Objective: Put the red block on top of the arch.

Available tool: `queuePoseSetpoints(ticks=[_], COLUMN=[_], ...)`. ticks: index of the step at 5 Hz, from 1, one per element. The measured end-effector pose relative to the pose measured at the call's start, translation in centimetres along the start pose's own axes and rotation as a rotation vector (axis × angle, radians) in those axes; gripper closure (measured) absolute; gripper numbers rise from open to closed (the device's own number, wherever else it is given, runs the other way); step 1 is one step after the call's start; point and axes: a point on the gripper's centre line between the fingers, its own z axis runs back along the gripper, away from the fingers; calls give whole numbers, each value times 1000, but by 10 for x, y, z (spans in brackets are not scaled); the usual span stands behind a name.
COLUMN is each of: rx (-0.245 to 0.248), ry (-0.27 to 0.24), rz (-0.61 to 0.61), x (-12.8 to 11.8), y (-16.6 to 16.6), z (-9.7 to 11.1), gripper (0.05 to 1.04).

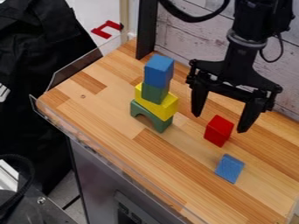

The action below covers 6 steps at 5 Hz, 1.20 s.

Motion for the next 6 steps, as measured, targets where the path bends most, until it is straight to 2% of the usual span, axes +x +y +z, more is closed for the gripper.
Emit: queuePoseSetpoints(ticks=[2, 4, 6], rx=[29, 22, 9], ry=[52, 80, 79], rz=[-38, -75, -114], x=[-3, -1, 18], y=[2, -1, -7], z=[-18, -34, -46], gripper=[84, 84, 84])
